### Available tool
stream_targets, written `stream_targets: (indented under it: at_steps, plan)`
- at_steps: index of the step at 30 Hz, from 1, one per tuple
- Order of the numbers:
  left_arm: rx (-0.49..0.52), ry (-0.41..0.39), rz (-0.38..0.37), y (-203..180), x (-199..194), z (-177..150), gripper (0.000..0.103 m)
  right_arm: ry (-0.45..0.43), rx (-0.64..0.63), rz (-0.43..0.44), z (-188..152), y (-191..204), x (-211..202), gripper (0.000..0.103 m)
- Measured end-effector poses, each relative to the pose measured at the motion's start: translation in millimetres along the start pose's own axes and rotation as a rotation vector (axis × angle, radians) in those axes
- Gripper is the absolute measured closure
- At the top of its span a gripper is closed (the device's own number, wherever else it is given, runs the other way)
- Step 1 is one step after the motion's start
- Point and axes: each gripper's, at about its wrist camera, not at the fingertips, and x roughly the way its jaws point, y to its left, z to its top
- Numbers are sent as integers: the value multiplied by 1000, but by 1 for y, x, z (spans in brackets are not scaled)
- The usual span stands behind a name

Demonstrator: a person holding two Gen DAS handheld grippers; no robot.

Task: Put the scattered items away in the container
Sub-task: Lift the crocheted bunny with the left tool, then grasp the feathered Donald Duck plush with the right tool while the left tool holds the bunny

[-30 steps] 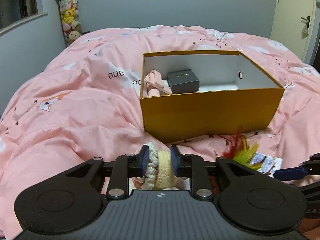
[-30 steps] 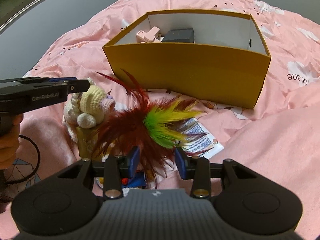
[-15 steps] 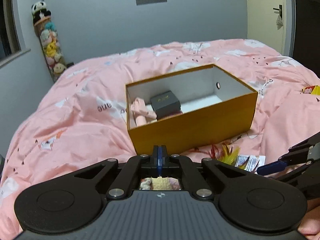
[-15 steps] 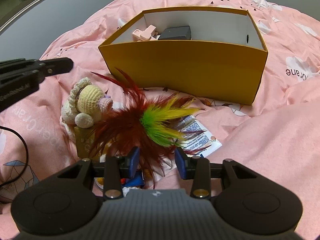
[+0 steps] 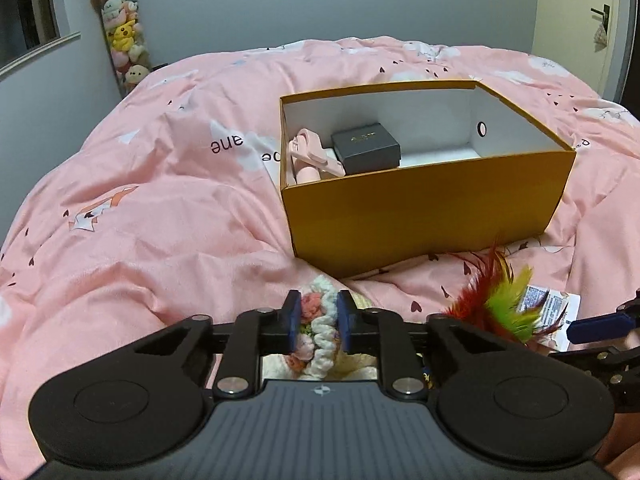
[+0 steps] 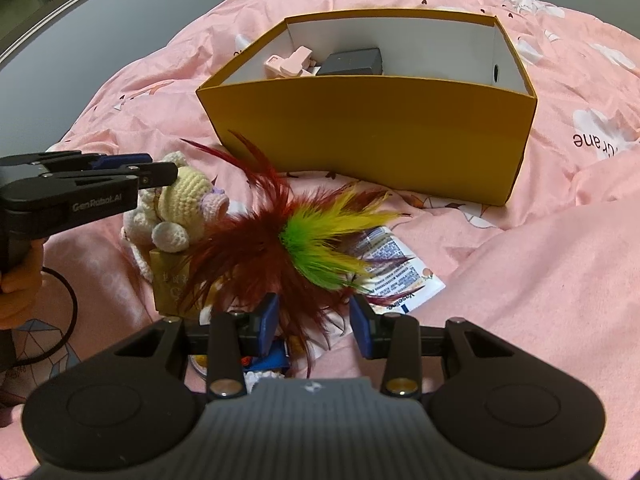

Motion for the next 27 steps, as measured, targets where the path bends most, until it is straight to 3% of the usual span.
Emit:
stream_targets:
  at_steps: [4,9,16,21,27]
  plan:
    - [39,-16,-33,-3,-13,3,95,2,2,2,0,0,0,60]
    - [168,-62,-111,-16,-47,4,98,4,5,1,0,-2,0,60]
    - [288,32,-199,-24,-64,-31,100,4,7,-2,0,-2,1,60]
    - [237,127,-203,-19,-61,-58,102,6,5,12,0,1,1,60]
    - [60,156,-223,-4,-57,-67,98,34,-4,41,-3,6,4,59]
